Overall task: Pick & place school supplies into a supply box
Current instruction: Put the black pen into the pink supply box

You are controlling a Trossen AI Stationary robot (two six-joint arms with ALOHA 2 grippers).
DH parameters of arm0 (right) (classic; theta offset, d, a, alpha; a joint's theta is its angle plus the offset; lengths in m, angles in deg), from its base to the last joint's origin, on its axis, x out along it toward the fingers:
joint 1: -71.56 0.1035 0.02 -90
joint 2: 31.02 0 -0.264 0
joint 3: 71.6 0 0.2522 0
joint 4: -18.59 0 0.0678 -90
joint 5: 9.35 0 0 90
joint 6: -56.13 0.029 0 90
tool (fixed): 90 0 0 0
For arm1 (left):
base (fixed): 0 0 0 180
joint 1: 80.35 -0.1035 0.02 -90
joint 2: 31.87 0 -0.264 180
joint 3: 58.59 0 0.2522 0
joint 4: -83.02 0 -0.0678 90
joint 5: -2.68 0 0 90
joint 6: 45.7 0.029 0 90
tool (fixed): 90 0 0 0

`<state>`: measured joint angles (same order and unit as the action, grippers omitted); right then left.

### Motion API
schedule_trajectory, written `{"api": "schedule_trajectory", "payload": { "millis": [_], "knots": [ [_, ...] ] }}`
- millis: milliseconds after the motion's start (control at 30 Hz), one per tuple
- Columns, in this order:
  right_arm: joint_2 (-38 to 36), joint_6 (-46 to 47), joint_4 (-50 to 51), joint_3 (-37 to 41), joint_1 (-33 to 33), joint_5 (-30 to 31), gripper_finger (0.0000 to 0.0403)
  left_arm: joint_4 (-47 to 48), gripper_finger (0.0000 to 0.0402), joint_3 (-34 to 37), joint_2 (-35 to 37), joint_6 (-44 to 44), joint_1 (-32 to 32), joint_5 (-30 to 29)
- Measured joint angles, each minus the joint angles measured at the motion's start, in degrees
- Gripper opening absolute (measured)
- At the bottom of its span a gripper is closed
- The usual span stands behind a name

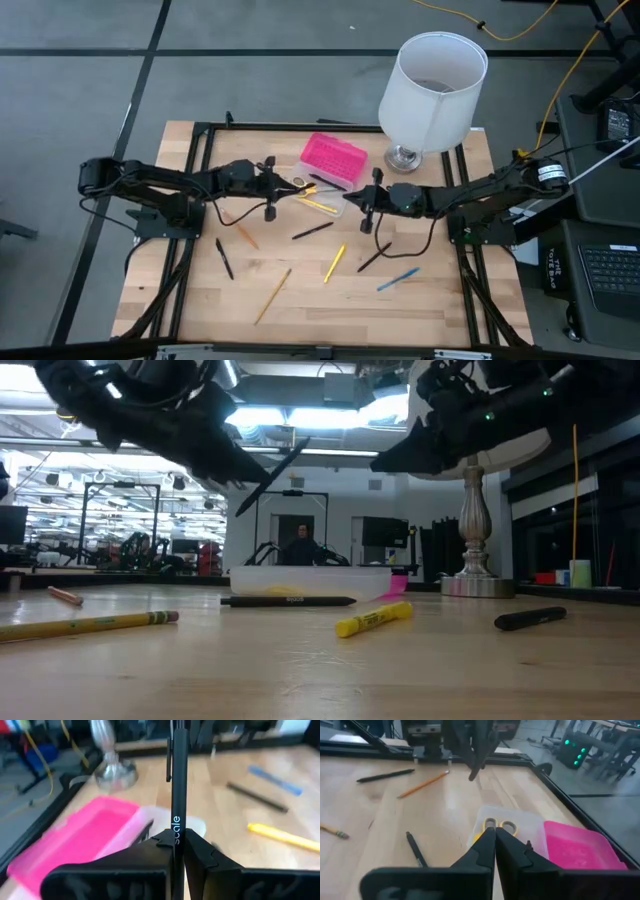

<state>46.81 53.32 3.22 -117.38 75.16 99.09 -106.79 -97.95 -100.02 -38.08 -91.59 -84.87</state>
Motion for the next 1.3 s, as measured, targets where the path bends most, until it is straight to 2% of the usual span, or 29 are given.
{"api": "schedule_trajectory", "payload": {
  "millis": [133, 300, 367, 533, 833, 1033, 1133, 1300],
  "knots": [
    [0.0, -3.7, -0.1, 0.1, 0.0, 0.1, 0.0012, 8.5, 0.0008, -5.1, 0.0, -1.1, 2.3, -4.1],
    [0.0, -8.0, -0.2, 0.1, 0.0, 0.1, 0.0006, 18.2, 0.0008, -11.3, -1.3, -2.4, 5.6, -15.4],
    [0.0, -7.7, 0.4, 0.1, 0.0, 0.0, 0.001, 21.1, 0.0008, -13.4, -2.8, -2.4, 6.5, -18.0],
    [0.0, -4.9, 1.2, 0.1, 0.0, 0.0, 0.0023, 24.8, 0.0008, -19.4, -9.6, -0.4, 7.0, -18.3],
    [0.0, -3.5, 1.3, 0.1, 2.7, -1.6, 0.0007, 29.3, 0.0008, -27.8, -21.2, 10.6, 3.1, -17.7],
    [0.0, -1.1, 1.2, 0.1, 3.5, -1.6, 0.0023, 29.3, 0.0015, -29.0, -25.3, 12.8, -0.6, -14.1],
    [0.0, -0.4, 1.1, 0.1, 3.7, -1.6, 0.0015, 29.7, 0.0018, -28.9, -27.0, 12.7, -1.9, -11.8],
    [0.0, 0.1, 1.1, 0.0, 4.3, -1.6, 0.0006, 27.4, 0.0019, -28.9, -28.8, 13.1, -2.4, -11.3]
  ]
}}
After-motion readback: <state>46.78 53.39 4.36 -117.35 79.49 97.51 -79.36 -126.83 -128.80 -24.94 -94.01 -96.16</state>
